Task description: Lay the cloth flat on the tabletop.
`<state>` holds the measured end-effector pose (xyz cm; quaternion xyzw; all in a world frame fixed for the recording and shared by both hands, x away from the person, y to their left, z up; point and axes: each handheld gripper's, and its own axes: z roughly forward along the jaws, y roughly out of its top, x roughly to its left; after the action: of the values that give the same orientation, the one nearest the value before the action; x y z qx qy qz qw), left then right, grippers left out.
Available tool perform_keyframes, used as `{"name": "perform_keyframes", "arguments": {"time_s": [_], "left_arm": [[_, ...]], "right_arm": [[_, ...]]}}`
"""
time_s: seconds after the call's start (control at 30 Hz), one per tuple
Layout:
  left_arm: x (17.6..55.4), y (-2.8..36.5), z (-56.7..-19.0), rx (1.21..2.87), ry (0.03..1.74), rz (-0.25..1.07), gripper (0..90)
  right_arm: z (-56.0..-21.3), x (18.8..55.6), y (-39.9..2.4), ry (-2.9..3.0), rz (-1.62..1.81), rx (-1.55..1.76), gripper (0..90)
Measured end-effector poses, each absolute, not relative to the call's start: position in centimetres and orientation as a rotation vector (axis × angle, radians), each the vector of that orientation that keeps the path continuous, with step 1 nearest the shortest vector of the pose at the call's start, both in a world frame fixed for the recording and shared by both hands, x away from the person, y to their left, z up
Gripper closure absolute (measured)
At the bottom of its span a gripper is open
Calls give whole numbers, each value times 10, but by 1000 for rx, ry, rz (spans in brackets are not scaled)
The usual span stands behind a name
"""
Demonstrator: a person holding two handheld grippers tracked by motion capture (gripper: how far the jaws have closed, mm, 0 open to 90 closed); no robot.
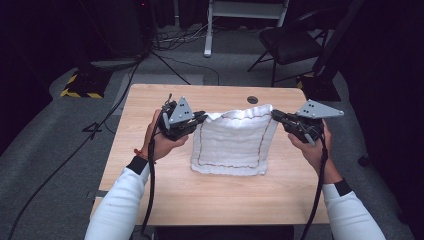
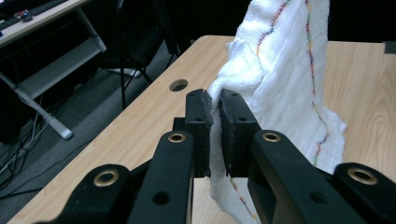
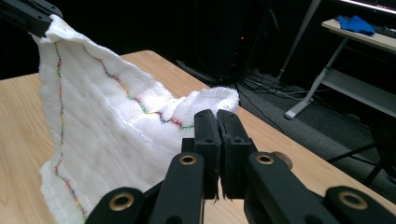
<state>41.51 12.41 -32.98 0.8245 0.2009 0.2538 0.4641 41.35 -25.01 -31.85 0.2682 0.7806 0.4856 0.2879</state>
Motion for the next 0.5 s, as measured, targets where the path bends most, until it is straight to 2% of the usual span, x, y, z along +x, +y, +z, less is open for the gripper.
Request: {"name": "perform_keyframes", "arguments": {"time_s": [0.2, 0.5], "left_arm": [[448, 125, -352, 2028, 585, 569, 819], [518, 118, -399, 2005, 817, 536, 794]], "right_arm": [[-341, 442, -248, 2098, 1242, 794, 876], [-384, 513, -232, 2111, 1078, 921, 875]]}}
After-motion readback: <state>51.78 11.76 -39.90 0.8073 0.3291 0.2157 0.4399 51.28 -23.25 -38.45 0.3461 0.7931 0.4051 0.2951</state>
